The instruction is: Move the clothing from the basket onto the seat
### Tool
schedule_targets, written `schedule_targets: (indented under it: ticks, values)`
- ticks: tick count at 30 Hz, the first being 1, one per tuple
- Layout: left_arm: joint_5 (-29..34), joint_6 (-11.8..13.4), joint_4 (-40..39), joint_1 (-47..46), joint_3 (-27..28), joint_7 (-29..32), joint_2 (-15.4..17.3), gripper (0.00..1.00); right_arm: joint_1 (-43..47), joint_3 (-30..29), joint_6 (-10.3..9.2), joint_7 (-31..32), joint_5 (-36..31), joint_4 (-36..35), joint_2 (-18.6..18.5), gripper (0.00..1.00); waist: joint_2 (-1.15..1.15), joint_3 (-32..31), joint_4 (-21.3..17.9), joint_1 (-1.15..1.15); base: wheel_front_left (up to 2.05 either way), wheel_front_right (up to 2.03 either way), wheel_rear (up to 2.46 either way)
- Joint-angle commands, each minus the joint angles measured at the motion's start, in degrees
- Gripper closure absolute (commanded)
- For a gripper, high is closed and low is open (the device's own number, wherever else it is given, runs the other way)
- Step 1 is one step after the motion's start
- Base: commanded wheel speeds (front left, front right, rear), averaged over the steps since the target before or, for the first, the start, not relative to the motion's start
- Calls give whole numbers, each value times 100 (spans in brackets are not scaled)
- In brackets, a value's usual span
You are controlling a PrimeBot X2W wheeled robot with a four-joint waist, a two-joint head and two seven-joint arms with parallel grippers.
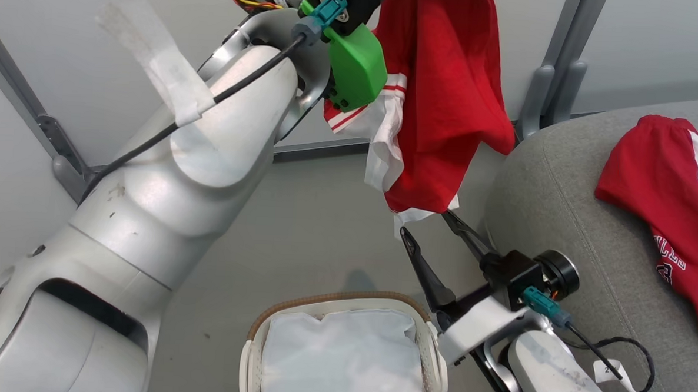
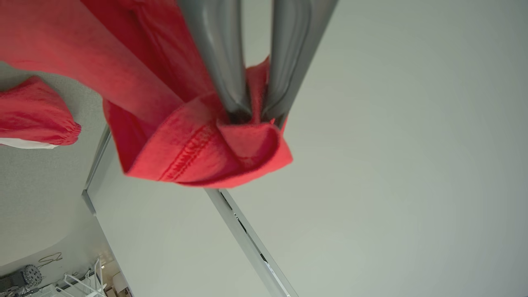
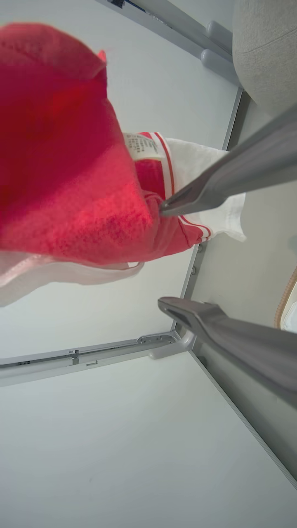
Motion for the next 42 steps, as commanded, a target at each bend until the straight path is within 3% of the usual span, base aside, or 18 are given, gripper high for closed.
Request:
schedule_targets:
  ticks: [1, 11, 13, 14, 15, 16, 23, 26, 28, 29, 30, 31, 42]
  values:
    - [-21, 33, -13, -105, -31, -28, -36, 100, -135, 19, -8, -14, 21, 38, -23, 0, 0, 5, 30, 1, 0, 0, 0]
    - [-242, 54, -199, -72, -324, -80, -79, 100, -855, 62, -8, -14, 76, 203, -23, 0, 0, 12, 189, 1, 0, 0, 0]
    - [-299, 55, -227, -20, -375, -84, -82, 100, -937, 59, -8, -14, 57, 193, -23, 55, 0, 12, 215, 1, 0, 0, 0]
    - [-318, 63, -233, 9, -392, -90, -83, 100, -967, 54, -8, -13, 33, 197, -23, 66, 0, 12, 227, 1, 0, 0, 0]
    - [-344, 68, -234, 35, -398, -91, -84, 100, -982, 51, -8, -14, 24, 201, -23, 70, 0, 11, 235, 1, 0, 0, 0]
    - [-362, 87, -228, 67, -406, -99, -84, 100, -997, 44, -8, -13, 5, 202, -23, 100, 0, 10, 241, 1, 0, 0, 0]
    - [-634, 170, -133, 390, -320, -221, -80, 100, -1019, -154, -8, -14, -107, 88, -22, 100, 0, 23, 225, 1, 0, 0, 0]
    - [-775, 183, -90, 635, -254, -304, -79, 67, -1015, -258, -8, -14, -161, 30, -22, 100, 0, 50, 216, 1, 0, 0, 0]
    - [-968, 168, -45, 875, -197, -349, -79, 60, -1039, -346, -8, -14, -212, -13, -22, 100, 0, 75, 207, 1, 0, 0, 0]
    - [-1026, 162, -39, 966, -176, -386, -78, 51, -1050, -384, -8, -14, -233, -31, -22, 100, 0, 83, 203, 1, 0, 0, 0]
    - [-1061, 161, -38, 1078, -167, -430, -80, 8, -1057, -430, -8, -14, -253, -48, -22, 100, 0, 93, 201, 1, 0, 0, 0]
    - [-1092, 185, -25, 1183, -157, -467, -79, 0, -1057, -469, -8, -14, -282, -64, -22, 100, 0, 99, 200, 1, 0, 0, 0]
    - [-1410, 251, -426, 2935, 161, -684, -81, 0, -917, -968, -8, -14, -567, -227, -21, 100, 0, 226, 189, 1, 0, 0, 0]
